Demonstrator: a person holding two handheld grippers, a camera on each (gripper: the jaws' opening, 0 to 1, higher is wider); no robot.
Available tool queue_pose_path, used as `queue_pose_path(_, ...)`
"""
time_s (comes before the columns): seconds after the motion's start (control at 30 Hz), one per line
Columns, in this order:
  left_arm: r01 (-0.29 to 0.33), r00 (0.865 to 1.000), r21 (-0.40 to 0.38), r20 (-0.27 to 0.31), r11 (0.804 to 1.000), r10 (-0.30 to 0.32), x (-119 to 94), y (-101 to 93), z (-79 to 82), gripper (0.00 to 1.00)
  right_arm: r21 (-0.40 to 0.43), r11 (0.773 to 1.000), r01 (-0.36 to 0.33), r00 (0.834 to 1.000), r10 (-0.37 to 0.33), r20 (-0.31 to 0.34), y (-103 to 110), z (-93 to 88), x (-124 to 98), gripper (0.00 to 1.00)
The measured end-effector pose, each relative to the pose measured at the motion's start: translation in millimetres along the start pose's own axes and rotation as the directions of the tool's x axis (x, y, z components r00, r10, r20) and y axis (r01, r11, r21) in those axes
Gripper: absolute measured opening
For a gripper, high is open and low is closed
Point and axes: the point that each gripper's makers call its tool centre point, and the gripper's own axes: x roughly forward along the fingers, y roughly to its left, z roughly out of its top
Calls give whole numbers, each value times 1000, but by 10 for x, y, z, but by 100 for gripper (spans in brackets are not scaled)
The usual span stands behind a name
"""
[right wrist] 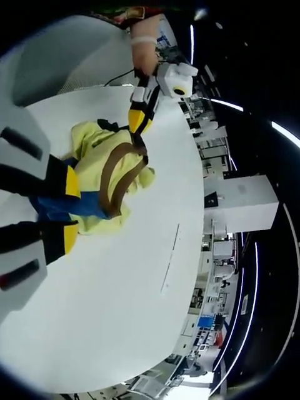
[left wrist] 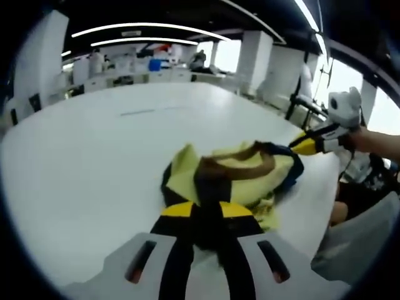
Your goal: Fold the garment on the visible template until the final outline fits inside the template.
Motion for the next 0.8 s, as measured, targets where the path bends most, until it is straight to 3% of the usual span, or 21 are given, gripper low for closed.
queue_pose_path(0.23, -1, 1000, 1, -10, 1000, 1, -13, 25, -33, 7, -8, 1000, -10, 1000, 10, -20, 35, -21, 34, 3)
queue_pose_path(0.53, -1, 1000, -8, -13, 1000, 0, -5, 21, -72, 3, -20, 999, -27, 999, 26, -38, 136, -43, 56, 4)
queue_pose_path(0.8, 1, 1000, -13, -14, 1000, -1, -14, 17, -74, 0, -16, 1000, -8, 999, 8, -38, 87, -48, 44, 0)
